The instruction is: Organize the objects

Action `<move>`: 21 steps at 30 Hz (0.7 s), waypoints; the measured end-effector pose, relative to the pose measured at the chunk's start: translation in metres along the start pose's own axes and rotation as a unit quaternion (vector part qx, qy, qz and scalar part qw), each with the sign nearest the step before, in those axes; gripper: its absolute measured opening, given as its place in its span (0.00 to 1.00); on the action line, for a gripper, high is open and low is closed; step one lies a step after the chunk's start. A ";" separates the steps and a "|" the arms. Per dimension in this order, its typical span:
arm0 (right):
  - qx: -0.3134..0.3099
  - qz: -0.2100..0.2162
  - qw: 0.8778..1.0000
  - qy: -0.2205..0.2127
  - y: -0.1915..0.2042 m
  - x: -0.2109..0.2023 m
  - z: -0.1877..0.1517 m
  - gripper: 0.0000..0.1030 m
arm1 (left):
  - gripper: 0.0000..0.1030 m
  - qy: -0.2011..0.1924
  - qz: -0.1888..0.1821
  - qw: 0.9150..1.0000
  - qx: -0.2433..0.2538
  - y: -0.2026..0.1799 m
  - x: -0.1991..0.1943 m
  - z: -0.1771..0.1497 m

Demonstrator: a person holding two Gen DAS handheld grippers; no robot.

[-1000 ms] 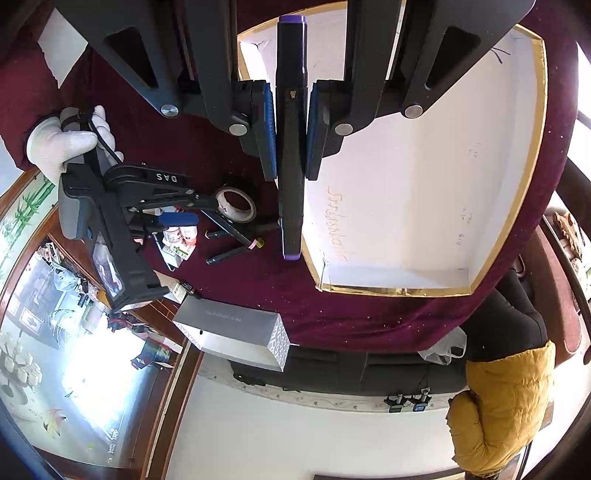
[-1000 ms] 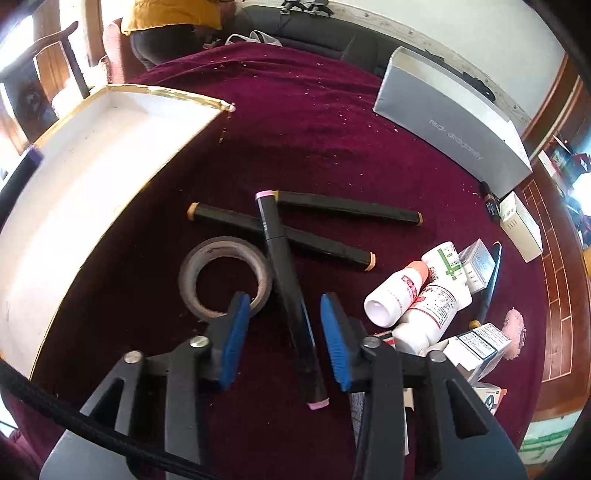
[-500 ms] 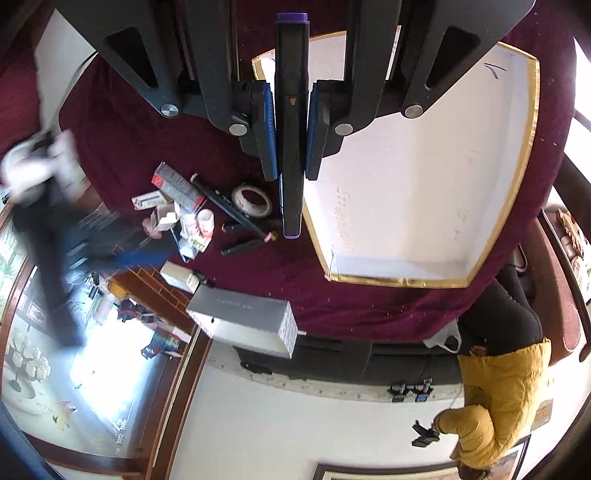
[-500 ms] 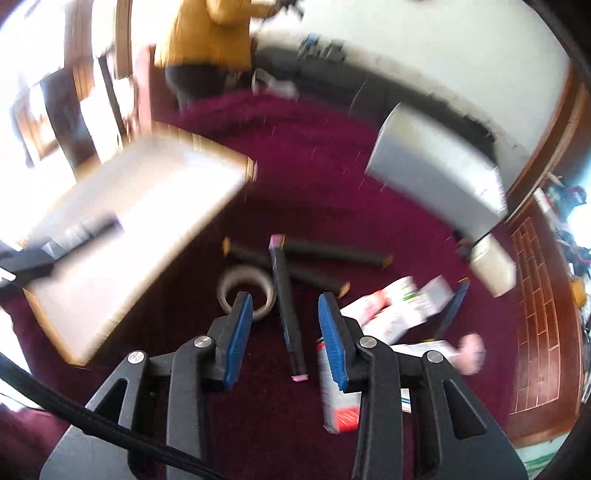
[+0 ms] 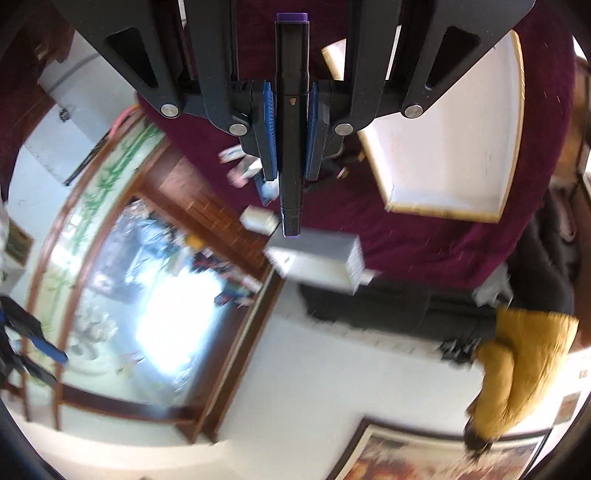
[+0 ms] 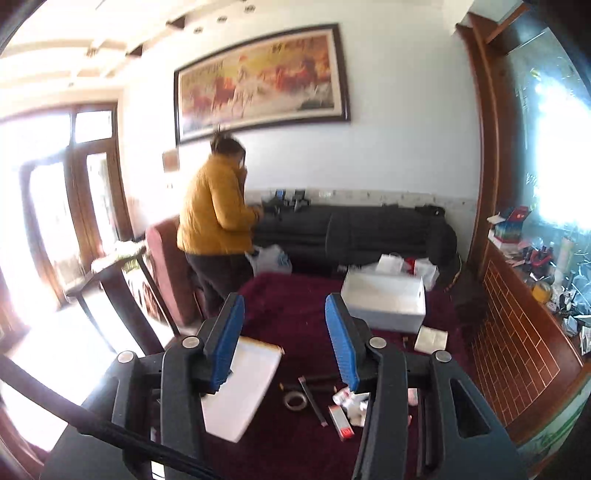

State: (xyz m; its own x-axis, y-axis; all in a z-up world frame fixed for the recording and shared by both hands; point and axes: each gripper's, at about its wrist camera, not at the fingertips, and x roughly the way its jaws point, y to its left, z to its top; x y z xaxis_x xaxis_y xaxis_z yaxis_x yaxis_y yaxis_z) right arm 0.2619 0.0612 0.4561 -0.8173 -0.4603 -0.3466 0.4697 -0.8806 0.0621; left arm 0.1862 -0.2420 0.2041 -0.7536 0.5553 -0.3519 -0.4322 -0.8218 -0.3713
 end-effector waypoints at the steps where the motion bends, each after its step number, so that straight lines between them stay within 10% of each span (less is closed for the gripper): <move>1: 0.007 -0.008 1.000 -0.019 0.007 -0.017 0.021 0.43 | 0.11 -0.012 -0.008 1.000 0.006 -0.005 -0.009 0.008; 7: 0.038 -0.133 0.981 -0.136 0.038 -0.113 0.143 0.60 | 0.12 -0.079 -0.019 0.996 0.040 -0.034 -0.073 0.060; 14: -0.015 -0.342 0.919 -0.197 0.071 -0.163 0.215 0.88 | 0.12 -0.121 0.071 0.986 0.094 -0.060 -0.123 0.103; 21: -0.092 -0.281 0.953 -0.070 0.079 -0.025 0.137 1.00 | 0.12 -0.104 0.110 0.985 0.081 -0.058 -0.109 0.089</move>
State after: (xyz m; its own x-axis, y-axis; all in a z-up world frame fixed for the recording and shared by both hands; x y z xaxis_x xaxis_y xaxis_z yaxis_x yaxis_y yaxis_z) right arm 0.2739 -0.0120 0.5978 -0.9873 0.0566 -0.1483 -0.0151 -0.9636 -0.2671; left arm 0.2489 -0.2665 0.3406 -0.9157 0.3379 -0.2177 -0.3086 -0.9380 -0.1577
